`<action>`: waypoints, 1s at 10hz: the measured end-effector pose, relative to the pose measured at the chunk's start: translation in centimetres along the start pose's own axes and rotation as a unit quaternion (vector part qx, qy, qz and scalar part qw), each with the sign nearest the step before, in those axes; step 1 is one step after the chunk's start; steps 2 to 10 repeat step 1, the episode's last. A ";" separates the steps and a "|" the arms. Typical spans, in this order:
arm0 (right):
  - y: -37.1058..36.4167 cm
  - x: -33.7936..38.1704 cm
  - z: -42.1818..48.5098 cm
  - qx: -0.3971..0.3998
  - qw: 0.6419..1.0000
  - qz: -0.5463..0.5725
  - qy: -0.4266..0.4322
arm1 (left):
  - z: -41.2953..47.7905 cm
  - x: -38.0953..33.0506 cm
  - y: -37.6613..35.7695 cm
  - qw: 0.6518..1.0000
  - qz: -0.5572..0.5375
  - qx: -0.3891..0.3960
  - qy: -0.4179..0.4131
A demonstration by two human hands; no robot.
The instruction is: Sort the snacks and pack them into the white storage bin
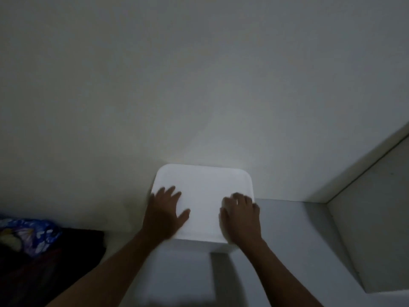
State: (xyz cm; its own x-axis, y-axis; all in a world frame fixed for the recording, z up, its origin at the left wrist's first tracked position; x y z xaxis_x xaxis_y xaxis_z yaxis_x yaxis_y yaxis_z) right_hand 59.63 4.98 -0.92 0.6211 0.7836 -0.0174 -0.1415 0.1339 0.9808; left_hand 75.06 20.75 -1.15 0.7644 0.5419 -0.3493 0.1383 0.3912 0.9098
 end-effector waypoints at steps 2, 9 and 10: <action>1.9 1.4 -4.7 -0.050 0.990 0.117 0.060 | -5.5 -2.8 -1.1 0.996 -0.079 0.009 -0.039; 1.9 1.4 -4.7 -0.050 0.990 0.117 0.060 | -5.5 -2.8 -1.1 0.996 -0.079 0.009 -0.039; 1.9 1.4 -4.7 -0.050 0.990 0.117 0.060 | -5.5 -2.8 -1.1 0.996 -0.079 0.009 -0.039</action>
Point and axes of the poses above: each hand's wrist, its own z-axis towards the middle knuckle, its own y-axis out of the back of the hand, x = y × z, the point moved 10 cm from there along z, towards the middle knuckle, and after that the axes turned 10 degrees about -z, right-handed, at the moved point
